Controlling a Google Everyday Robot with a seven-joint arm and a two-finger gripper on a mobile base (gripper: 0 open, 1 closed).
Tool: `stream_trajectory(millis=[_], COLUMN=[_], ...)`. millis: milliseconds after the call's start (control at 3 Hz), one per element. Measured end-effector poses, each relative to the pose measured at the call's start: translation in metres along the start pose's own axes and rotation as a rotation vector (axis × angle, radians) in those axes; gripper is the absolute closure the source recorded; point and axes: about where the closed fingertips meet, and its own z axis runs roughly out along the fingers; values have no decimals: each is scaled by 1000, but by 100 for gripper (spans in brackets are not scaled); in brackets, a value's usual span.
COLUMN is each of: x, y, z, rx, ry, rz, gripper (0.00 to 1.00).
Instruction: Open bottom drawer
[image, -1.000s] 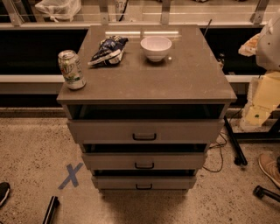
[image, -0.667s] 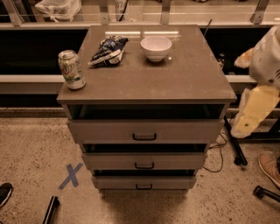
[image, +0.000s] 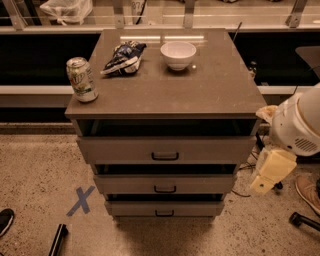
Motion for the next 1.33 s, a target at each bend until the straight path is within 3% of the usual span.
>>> stream_trajectory(millis=[333,667,1000,1333], x=[-10,17,70,122], y=[1,18,59,84], z=[0,43,113,185], rx=[6,-40,-82,-67], ry=[45,52,21,-70], rz=[-31,-36,-48,-33], gripper=[0,0,0,0])
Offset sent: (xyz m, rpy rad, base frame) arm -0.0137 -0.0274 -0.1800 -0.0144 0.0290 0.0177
